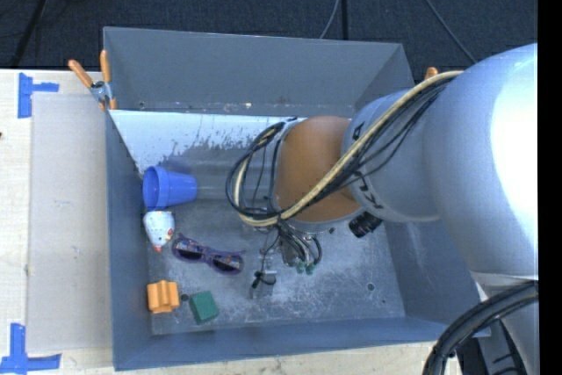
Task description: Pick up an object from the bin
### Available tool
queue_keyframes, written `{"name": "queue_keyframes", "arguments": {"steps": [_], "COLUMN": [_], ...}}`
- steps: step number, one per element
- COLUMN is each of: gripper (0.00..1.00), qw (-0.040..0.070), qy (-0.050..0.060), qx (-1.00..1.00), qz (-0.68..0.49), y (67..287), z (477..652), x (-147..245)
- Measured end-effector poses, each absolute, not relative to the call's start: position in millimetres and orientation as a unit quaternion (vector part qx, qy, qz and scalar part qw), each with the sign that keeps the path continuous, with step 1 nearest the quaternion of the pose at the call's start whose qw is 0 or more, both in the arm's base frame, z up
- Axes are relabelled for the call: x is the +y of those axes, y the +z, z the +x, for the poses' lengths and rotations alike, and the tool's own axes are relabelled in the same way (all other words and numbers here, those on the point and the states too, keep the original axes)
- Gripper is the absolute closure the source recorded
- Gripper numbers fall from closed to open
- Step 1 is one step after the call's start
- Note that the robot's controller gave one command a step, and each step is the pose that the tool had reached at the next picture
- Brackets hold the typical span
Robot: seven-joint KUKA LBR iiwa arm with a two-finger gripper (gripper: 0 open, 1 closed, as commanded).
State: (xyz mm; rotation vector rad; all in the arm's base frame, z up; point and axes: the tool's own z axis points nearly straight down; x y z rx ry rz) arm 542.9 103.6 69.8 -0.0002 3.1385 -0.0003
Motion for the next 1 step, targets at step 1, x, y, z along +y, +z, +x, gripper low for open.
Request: {"name": "queue_keyframes", "arguments": {"steps": [1], "gripper": [0.0], "qw": [0.001], "qy": [0.0], "qx": [1.0], "qz": [0.001], "y": [72.5], "z": [588.0], "x": [145.8]}}
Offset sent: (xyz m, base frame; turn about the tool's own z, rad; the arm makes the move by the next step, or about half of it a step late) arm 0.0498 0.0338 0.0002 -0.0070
